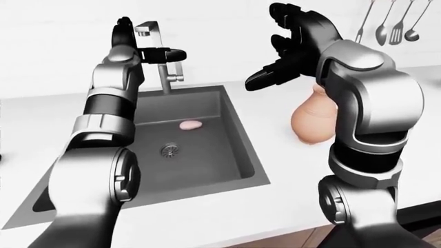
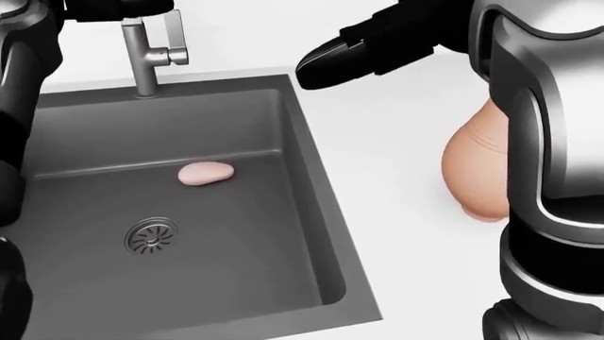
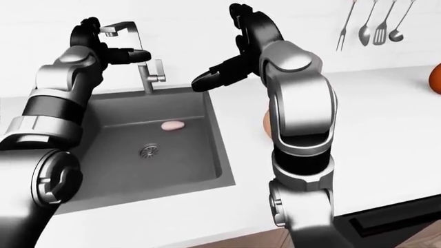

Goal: Turn the sink spout to the right.

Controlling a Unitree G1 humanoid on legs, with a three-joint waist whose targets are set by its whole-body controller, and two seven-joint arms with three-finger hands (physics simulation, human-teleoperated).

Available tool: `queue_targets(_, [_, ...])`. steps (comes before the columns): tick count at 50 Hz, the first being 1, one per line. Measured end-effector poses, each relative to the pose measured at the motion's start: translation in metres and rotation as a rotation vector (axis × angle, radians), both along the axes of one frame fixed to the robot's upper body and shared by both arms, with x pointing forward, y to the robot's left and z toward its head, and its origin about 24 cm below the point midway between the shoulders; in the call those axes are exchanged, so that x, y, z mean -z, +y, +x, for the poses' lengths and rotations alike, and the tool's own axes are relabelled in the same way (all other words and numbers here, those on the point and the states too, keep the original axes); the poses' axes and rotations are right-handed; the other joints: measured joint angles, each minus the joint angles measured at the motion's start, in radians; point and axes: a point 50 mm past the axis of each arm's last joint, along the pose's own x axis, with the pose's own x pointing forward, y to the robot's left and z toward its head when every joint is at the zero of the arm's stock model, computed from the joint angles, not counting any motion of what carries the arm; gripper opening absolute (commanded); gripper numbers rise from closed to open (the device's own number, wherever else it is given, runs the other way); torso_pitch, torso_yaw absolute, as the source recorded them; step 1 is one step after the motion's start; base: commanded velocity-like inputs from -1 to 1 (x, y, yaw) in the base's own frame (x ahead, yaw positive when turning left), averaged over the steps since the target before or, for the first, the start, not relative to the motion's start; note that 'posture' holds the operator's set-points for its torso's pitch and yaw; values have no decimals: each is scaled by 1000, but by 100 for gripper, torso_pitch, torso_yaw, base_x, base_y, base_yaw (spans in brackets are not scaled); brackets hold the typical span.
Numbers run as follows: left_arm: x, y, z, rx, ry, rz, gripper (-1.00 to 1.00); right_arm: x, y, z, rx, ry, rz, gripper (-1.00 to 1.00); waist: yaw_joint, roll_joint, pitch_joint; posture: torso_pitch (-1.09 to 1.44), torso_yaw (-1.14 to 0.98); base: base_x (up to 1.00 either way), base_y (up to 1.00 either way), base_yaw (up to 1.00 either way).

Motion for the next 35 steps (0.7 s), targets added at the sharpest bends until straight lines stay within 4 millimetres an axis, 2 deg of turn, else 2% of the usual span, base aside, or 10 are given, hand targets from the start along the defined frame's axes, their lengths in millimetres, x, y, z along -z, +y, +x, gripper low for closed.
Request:
queue_targets(8, [-4,-7,-1,17,-13,2,100,0,-2,-2,2,-7,3,100,2,0,-1,-26,0,0,0,0])
queue_targets(35, [4,-30,-3,66,-12,26,100,1,-6,-5,12,-5,9,100,3,-3,-4,-26,0,0,0,0])
